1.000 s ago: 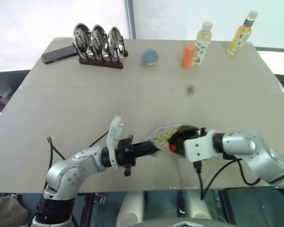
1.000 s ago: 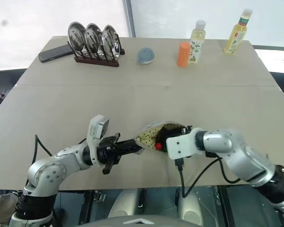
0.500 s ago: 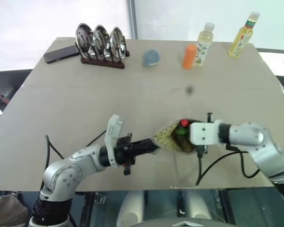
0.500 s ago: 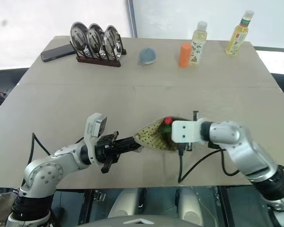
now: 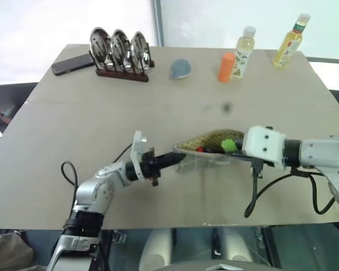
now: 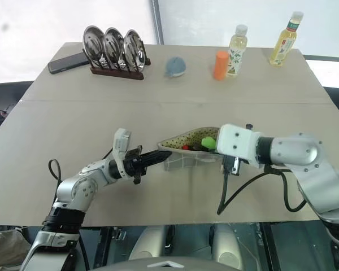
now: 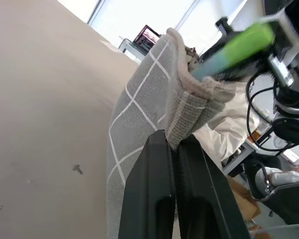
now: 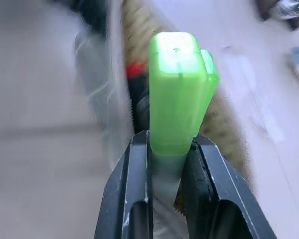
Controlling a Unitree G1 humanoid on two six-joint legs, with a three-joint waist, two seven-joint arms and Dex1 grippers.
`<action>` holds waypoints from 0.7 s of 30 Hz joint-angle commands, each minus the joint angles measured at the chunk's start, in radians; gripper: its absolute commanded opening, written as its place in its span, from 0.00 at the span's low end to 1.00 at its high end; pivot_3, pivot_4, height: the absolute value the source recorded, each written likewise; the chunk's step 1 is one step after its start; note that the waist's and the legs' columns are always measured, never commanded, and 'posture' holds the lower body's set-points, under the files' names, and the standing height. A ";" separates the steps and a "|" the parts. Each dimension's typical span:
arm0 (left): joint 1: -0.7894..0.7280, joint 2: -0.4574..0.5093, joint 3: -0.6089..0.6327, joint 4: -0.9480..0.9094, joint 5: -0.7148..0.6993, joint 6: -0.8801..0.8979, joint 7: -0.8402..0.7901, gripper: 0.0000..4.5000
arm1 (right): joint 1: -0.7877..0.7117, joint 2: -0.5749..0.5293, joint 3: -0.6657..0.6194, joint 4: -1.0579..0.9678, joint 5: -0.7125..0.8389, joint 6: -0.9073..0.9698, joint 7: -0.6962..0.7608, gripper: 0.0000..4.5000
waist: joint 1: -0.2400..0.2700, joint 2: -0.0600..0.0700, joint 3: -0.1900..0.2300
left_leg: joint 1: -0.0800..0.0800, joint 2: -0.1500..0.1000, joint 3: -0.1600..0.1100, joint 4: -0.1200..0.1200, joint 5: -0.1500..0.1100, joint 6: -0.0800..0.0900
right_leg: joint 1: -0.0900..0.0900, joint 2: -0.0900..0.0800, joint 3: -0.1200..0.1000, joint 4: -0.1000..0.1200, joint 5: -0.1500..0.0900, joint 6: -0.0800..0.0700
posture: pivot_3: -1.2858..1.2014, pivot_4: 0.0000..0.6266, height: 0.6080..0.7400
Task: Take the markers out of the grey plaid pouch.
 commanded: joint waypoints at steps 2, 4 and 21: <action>0.023 -0.001 0.001 0.010 0.052 -0.074 -0.032 0.00 | -0.045 0.063 -0.224 0.002 0.156 0.102 -0.083 0.07 | 0.001 0.000 0.000 | 0.000 0.000 0.000 0.000 0.000 0.000 | 0.000 0.000 0.000 0.000 0.000 0.000 | 0.52 0.24 1.00; 0.039 0.004 0.008 0.006 0.067 -0.099 -0.037 0.00 | -0.096 0.048 -0.309 0.067 0.179 0.124 -0.117 0.07 | 0.000 0.000 0.000 | 0.000 0.000 0.000 0.000 0.000 0.000 | 0.001 0.000 0.000 0.000 0.000 0.000 | 0.52 0.24 1.00; 0.030 0.041 0.135 -0.004 0.097 -0.200 0.041 0.00 | 0.005 -0.026 0.133 0.831 -0.462 -0.843 -0.395 0.07 | -0.019 0.002 0.000 | 0.001 0.000 0.004 -0.001 0.000 0.000 | -0.001 0.001 0.004 0.001 0.000 0.000 | 0.52 0.24 1.00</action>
